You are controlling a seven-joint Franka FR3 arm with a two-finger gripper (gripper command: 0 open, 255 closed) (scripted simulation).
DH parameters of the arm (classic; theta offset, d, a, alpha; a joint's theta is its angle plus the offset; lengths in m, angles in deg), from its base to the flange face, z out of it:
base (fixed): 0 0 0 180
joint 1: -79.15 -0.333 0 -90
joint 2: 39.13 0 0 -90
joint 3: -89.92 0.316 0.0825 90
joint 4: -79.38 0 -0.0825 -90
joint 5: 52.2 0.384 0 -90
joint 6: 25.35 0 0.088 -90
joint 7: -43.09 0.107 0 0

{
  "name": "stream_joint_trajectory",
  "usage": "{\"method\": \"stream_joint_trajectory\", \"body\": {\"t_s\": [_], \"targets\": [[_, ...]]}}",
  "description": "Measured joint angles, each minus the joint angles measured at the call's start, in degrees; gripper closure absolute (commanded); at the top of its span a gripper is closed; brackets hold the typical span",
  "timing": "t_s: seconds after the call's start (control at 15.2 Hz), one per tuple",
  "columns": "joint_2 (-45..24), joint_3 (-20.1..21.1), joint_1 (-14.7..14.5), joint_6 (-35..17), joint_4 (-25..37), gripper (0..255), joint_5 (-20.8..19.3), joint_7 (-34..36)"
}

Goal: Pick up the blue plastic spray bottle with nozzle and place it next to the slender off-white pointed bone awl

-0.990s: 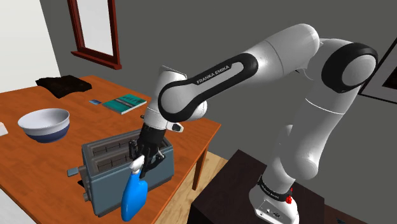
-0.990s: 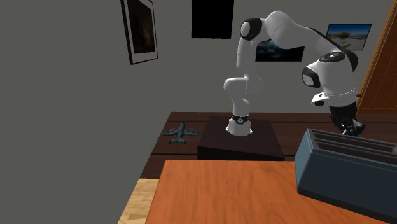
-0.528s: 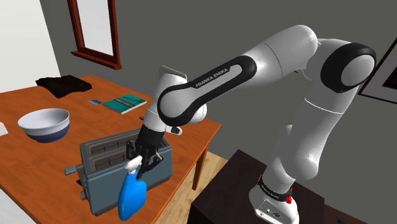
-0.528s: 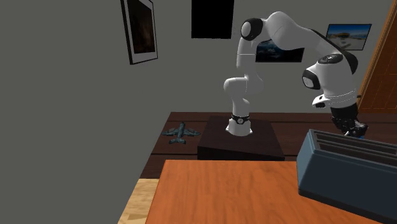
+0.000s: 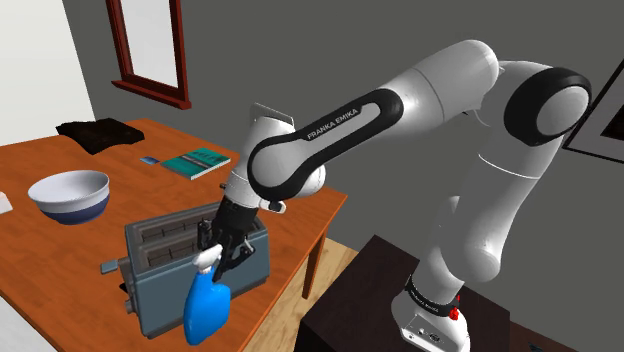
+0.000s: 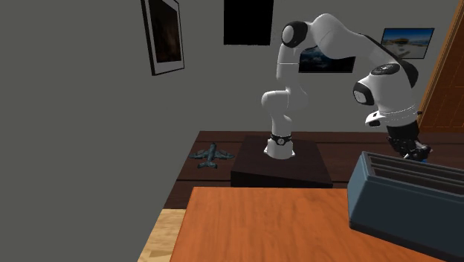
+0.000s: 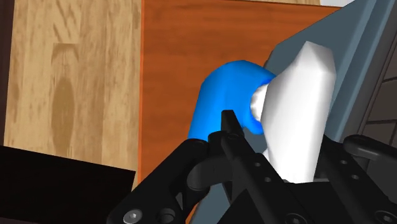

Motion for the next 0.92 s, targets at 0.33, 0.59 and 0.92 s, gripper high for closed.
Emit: {"method": "stream_joint_trajectory", "body": {"t_s": [0.33, 0.59, 0.92], "targets": [[-0.3, 0.9, -0.7, -2.1, -1.1, 0, 0.8, 0.4], [-1.1, 0.4, 0.1, 0.9, 0.8, 0, -0.5, 0.4], [1.3, -1.4, 2.1, 6.6, -1.0, 0, -0.8, 0.5]]}}
